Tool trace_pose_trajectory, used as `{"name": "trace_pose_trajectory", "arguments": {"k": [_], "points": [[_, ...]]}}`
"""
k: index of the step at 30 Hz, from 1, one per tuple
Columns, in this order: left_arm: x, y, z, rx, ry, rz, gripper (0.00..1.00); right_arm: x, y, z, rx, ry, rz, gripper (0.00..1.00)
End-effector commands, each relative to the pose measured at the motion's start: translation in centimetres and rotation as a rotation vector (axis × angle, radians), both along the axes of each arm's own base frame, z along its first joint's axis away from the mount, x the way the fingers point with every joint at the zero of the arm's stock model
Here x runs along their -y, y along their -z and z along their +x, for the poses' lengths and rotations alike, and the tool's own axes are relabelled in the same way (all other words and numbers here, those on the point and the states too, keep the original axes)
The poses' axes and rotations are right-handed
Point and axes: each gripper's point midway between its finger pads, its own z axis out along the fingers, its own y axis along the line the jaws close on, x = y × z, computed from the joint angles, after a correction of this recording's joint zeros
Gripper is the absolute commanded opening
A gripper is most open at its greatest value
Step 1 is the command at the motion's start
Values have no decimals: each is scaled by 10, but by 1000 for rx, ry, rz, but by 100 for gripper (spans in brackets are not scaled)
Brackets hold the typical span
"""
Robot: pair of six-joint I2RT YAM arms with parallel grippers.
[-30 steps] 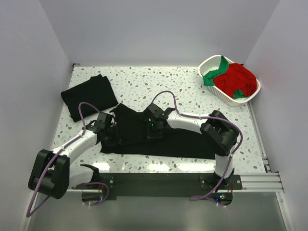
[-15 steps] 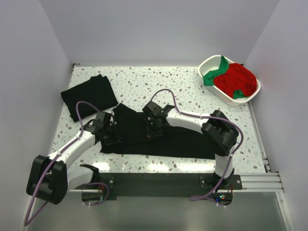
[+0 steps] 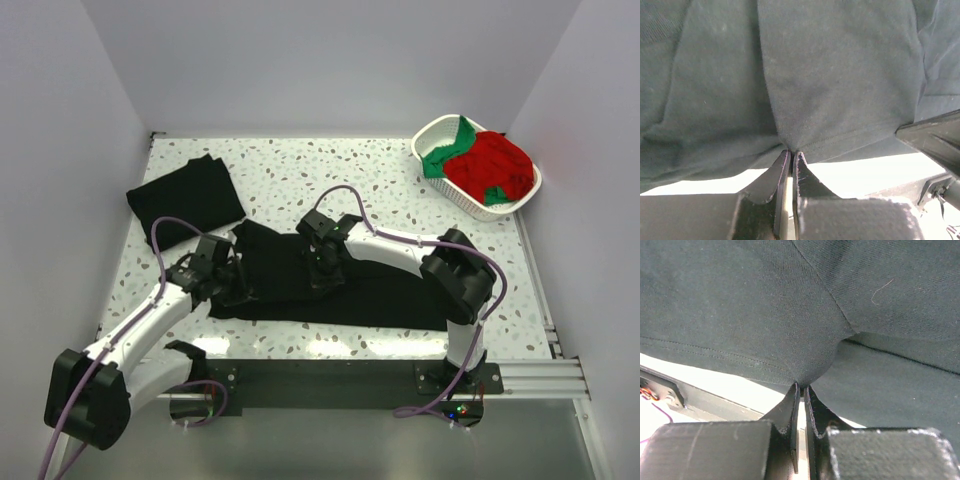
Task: Fold and stack the t-shirts
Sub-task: Fold the tshirt
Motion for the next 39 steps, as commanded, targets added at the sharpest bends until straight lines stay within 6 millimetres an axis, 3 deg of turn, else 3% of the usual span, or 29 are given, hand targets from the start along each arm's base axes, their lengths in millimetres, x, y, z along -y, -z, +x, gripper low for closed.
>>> {"name": "trace_pose_trajectory", "arguments": {"k": [1, 19, 20, 22, 23, 24, 26, 27, 31, 34, 35, 37, 38, 39], "points": [[3, 4, -15, -49, -6, -20, 0, 7, -5, -4, 3, -22, -29, 0], [9, 15, -39, -134, 9, -28, 0, 10, 6, -7, -19, -33, -57, 0], [9, 15, -40, -135, 12, -30, 2, 9, 6, -7, -20, -35, -56, 0], [11, 13, -39, -135, 14, -38, 19, 10, 6, -7, -24, -35, -60, 7], [12, 9, -37, -127, 16, -42, 31, 9, 4, -6, -22, -37, -57, 12], [13, 5, -34, -116, 14, -45, 37, 9, 1, -6, -16, -38, -56, 25], [14, -10, -24, -77, 9, -44, 50, 9, -7, -4, -5, -42, -52, 35], [15, -16, -19, -64, 10, -42, 53, 10, -10, -3, 8, -42, -56, 43], [14, -57, 18, 54, 4, 1, 62, 24, -33, 7, 83, -31, -84, 53], [-2, -72, 50, 112, -22, 60, 64, 48, -51, 19, 131, 26, -84, 56], [-7, -76, 61, 141, -15, 71, 64, 65, -55, 25, 143, 67, -82, 56], [-21, -81, 90, 183, -60, 77, 64, 92, -58, 42, 163, 149, -81, 57], [-26, -83, 99, 204, -60, 94, 64, 106, -51, 44, 155, 171, -92, 57], [-31, -77, 109, 196, -71, 118, 64, 117, -56, 49, 174, 197, -80, 57]]}}
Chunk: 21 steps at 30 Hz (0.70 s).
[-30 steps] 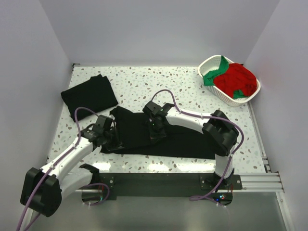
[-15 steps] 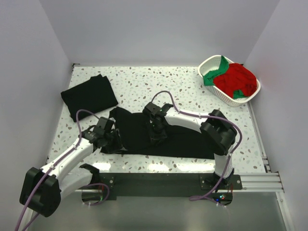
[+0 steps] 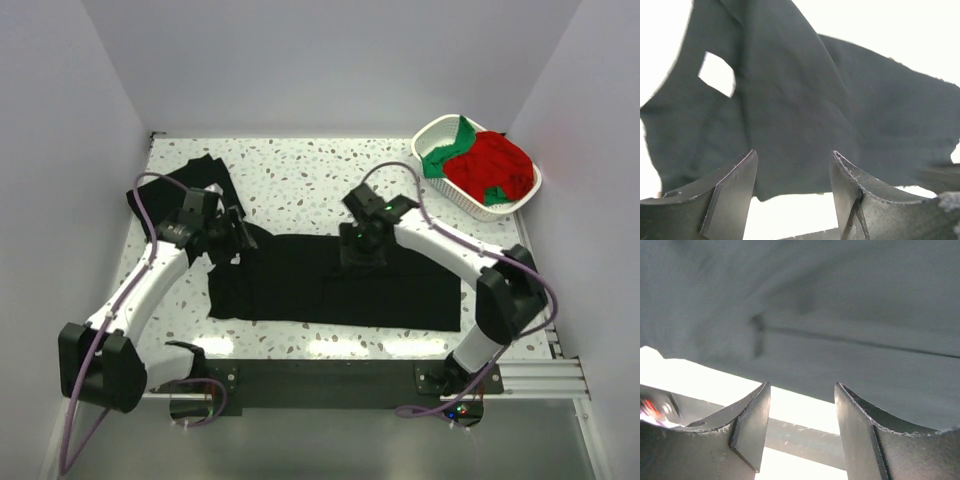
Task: Fold and stack the t-shirts
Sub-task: Fold the tshirt
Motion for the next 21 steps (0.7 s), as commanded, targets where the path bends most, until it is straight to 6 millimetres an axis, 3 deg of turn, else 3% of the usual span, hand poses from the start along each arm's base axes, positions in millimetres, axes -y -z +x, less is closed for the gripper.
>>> {"name": "trace_pose_trajectory", "arguments": {"k": [1, 5, 10, 15, 21], "points": [[-25, -13, 49, 110, -21, 88, 64, 64, -7, 31, 66, 145, -36, 57], [-34, -8, 84, 138, -36, 154, 64, 111, 1, 48, 94, 215, -101, 58], [-35, 5, 117, 151, -43, 161, 63, 146, 19, 65, 99, 299, -144, 58], [-41, 23, 138, 135, -58, 197, 59, 165, 31, 74, 103, 353, -166, 58], [-46, 45, 148, 102, -68, 224, 57, 183, 43, 82, 106, 391, -199, 58]]}}
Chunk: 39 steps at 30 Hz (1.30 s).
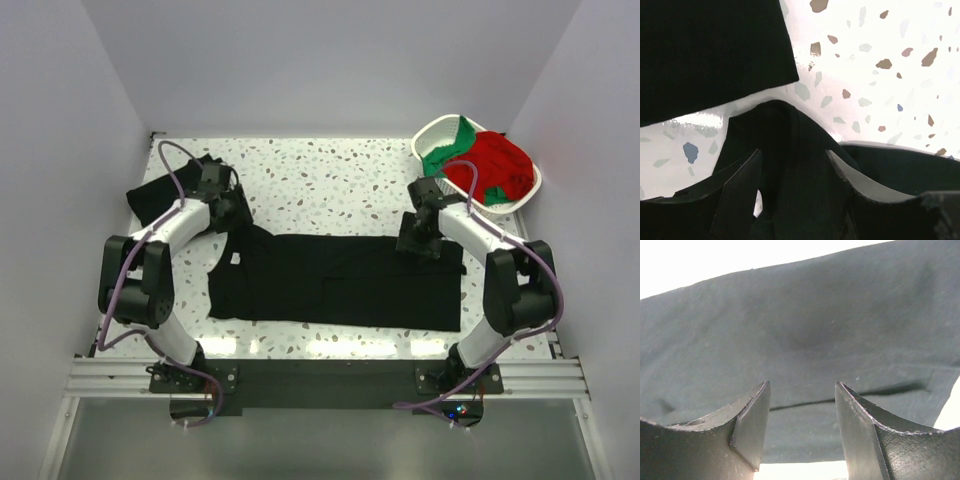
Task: Fold and stack the t-shirts
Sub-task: Fold the tshirt
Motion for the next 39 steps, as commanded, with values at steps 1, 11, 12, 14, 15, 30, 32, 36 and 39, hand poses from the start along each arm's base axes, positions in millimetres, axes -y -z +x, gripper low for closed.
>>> {"name": "trace_pose_trajectory", "arguments": {"k": [1, 11, 12, 14, 15, 30, 32, 36, 39], "points": [[-7, -11, 29, 86, -9, 25, 57, 13, 5, 14, 42, 7, -46, 58], [-10, 10, 35, 65, -24, 39, 52, 29, 24, 16, -4, 37, -76, 57], [-9, 13, 36, 60, -20, 37, 52, 30, 25, 16, -5, 37, -81, 57], [-6, 17, 37, 56, -12, 24, 50, 32, 28, 16, -15, 39, -88, 57], [-5, 18, 38, 57, -13, 20, 48, 33, 28, 16, -15, 43, -95, 57], [-9, 34, 24, 23, -21, 29, 0, 57, 54, -3, -144, 76, -194, 57], [-13, 35, 21, 21, -30, 47, 0, 60, 54, -4, -150, 85, -203, 57], [-23, 35, 14, 2, -57, 86, 0, 67, 52, -8, -173, 106, -219, 57], [-30, 31, 11, 13, -83, 115, 0, 71, 51, -9, -182, 121, -223, 57]]}}
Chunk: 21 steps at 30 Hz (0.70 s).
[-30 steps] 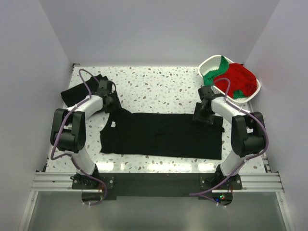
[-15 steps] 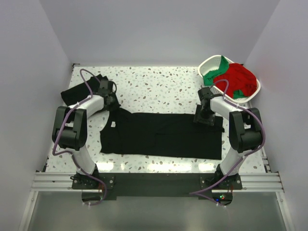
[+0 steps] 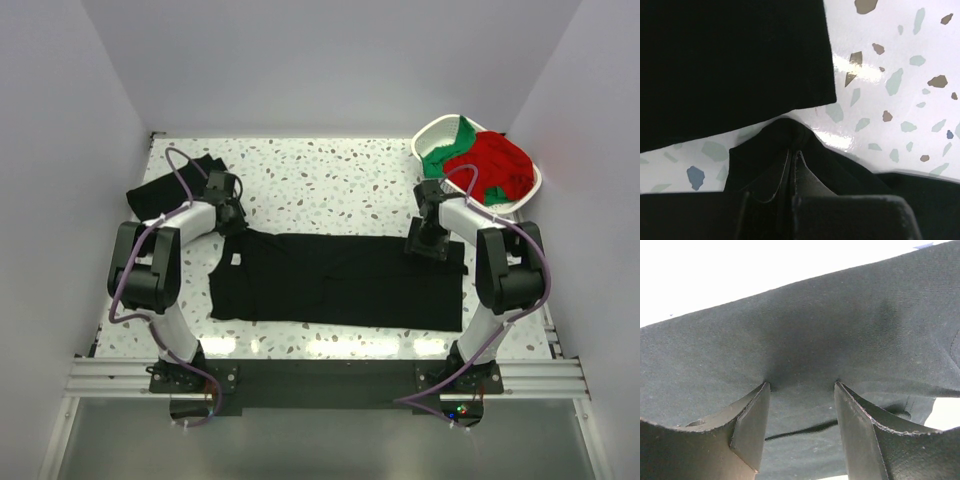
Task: Fold and stack the t-shirts
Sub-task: Fold the tshirt
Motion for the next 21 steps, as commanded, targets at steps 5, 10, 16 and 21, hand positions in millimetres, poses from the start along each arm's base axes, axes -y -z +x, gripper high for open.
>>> {"name": "trace_pose_trajectory", "arguments": {"k": [5, 10, 16, 21], "points": [[-25, -18, 1, 47, -59, 85, 0, 35, 10, -16, -87, 53, -130, 57], [-25, -18, 0, 41, -67, 84, 0, 37, 12, -18, -99, 56, -132, 57], [-32, -23, -7, 32, -93, 107, 0, 41, 9, -17, -100, 61, -144, 57], [-25, -27, -8, 47, -80, 74, 0, 37, 5, -15, -89, 60, -121, 57]]}}
